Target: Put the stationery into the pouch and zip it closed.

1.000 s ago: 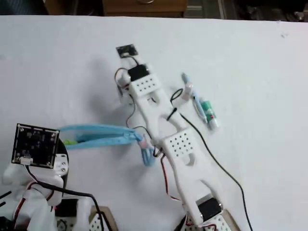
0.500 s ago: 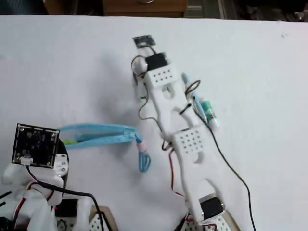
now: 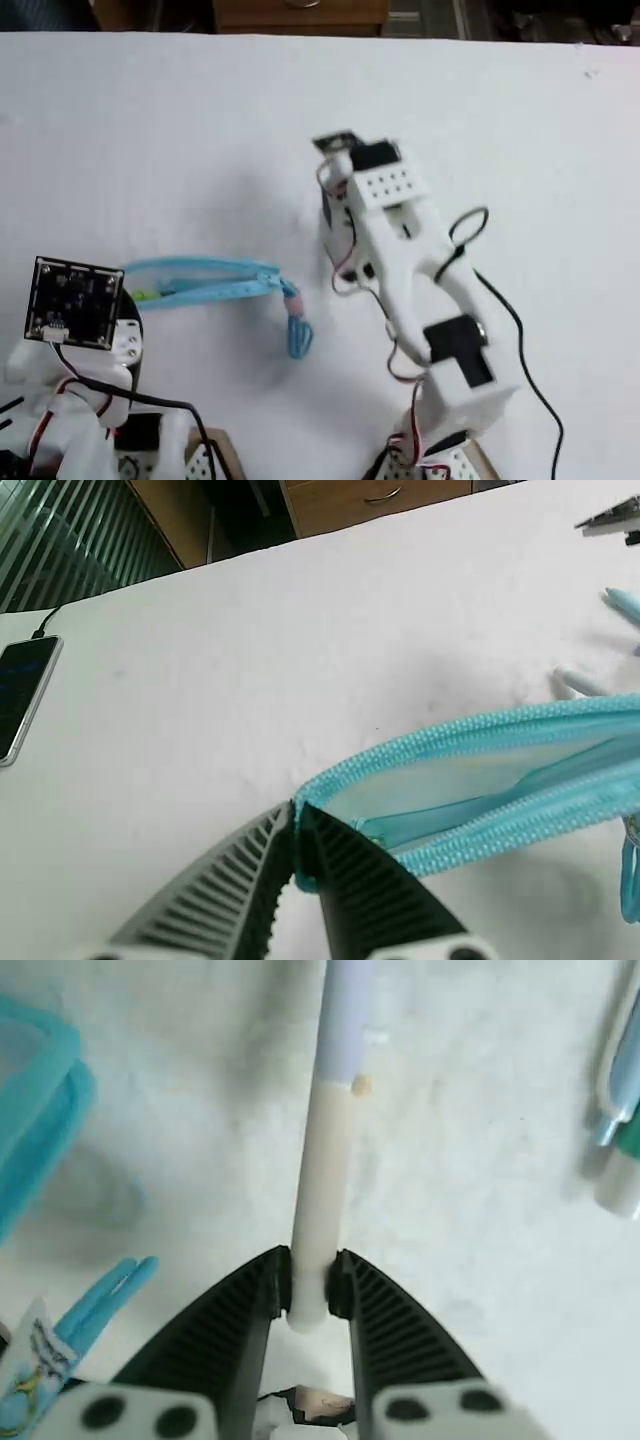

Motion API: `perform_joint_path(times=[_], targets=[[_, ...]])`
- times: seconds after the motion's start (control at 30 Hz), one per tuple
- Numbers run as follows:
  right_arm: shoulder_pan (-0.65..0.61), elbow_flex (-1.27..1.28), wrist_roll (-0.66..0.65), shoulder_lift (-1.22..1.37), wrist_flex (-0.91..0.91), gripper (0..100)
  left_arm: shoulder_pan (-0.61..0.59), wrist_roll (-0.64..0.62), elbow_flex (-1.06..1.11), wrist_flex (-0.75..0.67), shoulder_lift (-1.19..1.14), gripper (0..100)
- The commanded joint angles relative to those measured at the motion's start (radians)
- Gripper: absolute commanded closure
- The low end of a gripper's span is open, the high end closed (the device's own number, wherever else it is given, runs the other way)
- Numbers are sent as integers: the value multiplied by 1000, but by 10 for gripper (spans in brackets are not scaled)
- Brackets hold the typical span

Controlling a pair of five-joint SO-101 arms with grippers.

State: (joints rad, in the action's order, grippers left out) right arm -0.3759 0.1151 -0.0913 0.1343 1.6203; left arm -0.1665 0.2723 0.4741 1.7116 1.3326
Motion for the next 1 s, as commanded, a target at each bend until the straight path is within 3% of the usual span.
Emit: perform_joint_path(times=[0.0, 0.13, 0.27, 0.33, 0.63, 0.97], targets=[[-8, 224, -66, -74, -114, 957, -5, -2, 31, 18, -5, 978], [-39, 278, -81, -84, -85, 739, -5, -2, 29, 20, -5, 978], [-41, 157, -75, -82, -25, 533, -5, -2, 29, 21, -5, 978], [-42, 51, -64, -73, 5, 540, -5, -2, 29, 21, -5, 978], [-65, -259, 68, 165, -79, 776, -5, -2, 29, 23, -5, 978], [-99, -493, 78, 539, -79, 784, -5, 0, 29, 23, -4, 978]])
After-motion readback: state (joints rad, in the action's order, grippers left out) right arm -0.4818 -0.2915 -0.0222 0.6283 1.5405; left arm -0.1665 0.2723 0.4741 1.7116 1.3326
